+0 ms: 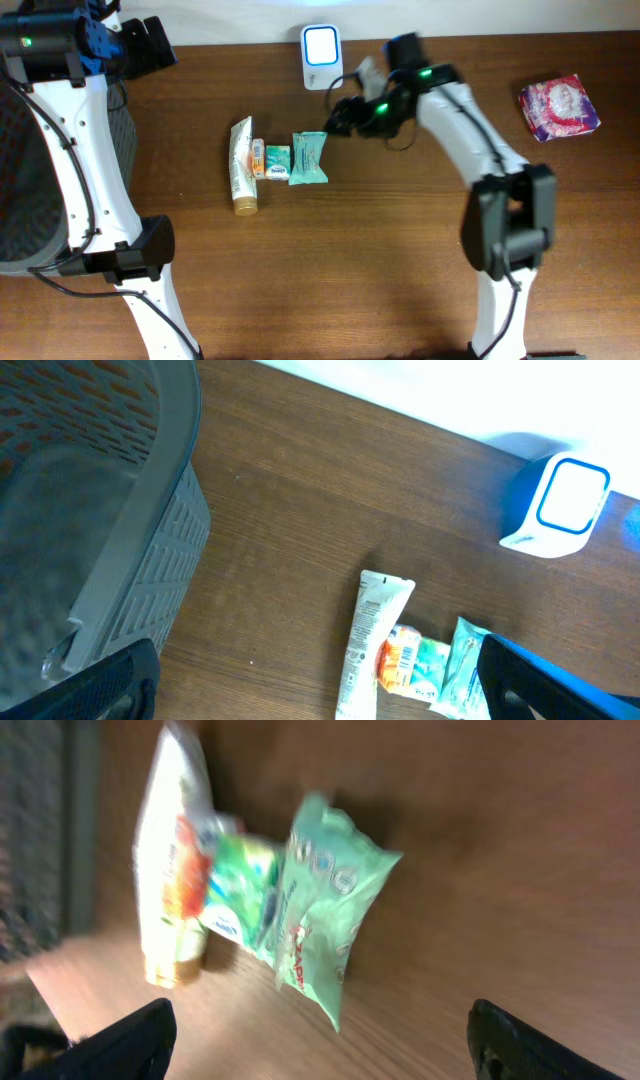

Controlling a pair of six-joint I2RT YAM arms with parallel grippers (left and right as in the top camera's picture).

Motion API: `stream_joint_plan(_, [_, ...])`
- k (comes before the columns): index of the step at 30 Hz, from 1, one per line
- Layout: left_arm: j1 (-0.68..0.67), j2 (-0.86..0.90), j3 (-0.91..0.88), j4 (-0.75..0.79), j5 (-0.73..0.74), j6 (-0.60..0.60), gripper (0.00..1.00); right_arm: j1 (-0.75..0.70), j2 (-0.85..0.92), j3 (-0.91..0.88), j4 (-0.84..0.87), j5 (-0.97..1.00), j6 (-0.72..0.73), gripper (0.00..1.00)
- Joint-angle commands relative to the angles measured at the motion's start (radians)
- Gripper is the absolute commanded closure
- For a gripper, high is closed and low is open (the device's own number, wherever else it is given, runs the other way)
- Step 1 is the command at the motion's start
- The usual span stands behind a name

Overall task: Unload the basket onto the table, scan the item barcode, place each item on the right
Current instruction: 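Carry the wipes pack right and drop it at the table's right side, then grasp the mint-green tissue pack with the right gripper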

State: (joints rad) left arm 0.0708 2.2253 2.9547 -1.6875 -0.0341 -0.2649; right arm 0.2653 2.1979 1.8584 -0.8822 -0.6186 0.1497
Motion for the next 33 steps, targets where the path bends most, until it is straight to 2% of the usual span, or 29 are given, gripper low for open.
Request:
stream_joint_plan(1, [0.002,-0.019,0.009,0.0,-0.008,0.012,0.01,0.072,0.111,-0.003,0.017,0.01,0.05,0.13])
stream_joint_plan(5, [0.002,-0.019,0.009,0.0,-0.008,0.012,0.01,0.095,0.179,-0.003,0.045,-0.013,0.068,0.21])
stream_joint_plan(7, [0.002,-0.019,0.009,0.0,-0.008,0.012,0.01,0.095,0.197,-0.003,0.087,-0.017,0.095,0.41])
stream_joint_plan(9, [0.002,-0.019,0.009,0.0,-0.008,0.012,0.01,0.095,0.211,-0.003,0.105,-0.017,0.095,0.47])
stream_joint_plan(10, [0.002,-0.019,0.009,0.0,-0.008,0.012,0.01,0.096,0.218,-0.003,0.11,-0.017,0.095,0.59])
stream_joint_plan(11, [0.002,-0.019,0.009,0.0,-0.008,0.012,0.01,0.1,0.229,-0.003,0.113,-0.015,0.094,0.87])
stream_joint_plan(12, [0.002,-0.019,0.009,0.0,-0.008,0.012,0.01,0.102,0.232,-0.003,0.106,0.0,0.094,0.96])
stream_joint_plan(15, [0.002,-0.019,0.009,0.0,-0.008,0.012,0.01,0.078,0.17,0.068,0.004,0.059,0.083,0.96])
stream_joint_plan(17, [0.002,-0.019,0.009,0.0,-0.008,0.012,0.01,0.078,0.12,0.188,-0.219,0.426,0.084,0.96])
stream_joint_plan(19, [0.002,-0.019,0.009,0.0,-0.008,0.012,0.01,0.082,0.122,0.198,-0.306,0.567,0.083,0.96])
stream_joint_plan(24, [0.002,-0.019,0.009,0.0,-0.008,0.012,0.01,0.08,0.129,0.14,-0.328,0.671,0.065,0.96])
stream_joint_plan(27, [0.002,-0.019,0.009,0.0,-0.008,0.012,0.01,0.107,0.129,0.157,-0.417,1.085,0.13,0.96])
stream_joint_plan(30, [0.002,-0.019,0.009,0.0,-0.008,0.012,0.01,0.11,0.132,0.142,-0.454,1.172,0.133,0.96])
stream_joint_plan(33, [0.002,-0.019,0.009,0.0,-0.008,0.012,0.01,0.135,0.133,0.126,-0.458,1.064,0.132,0.91])
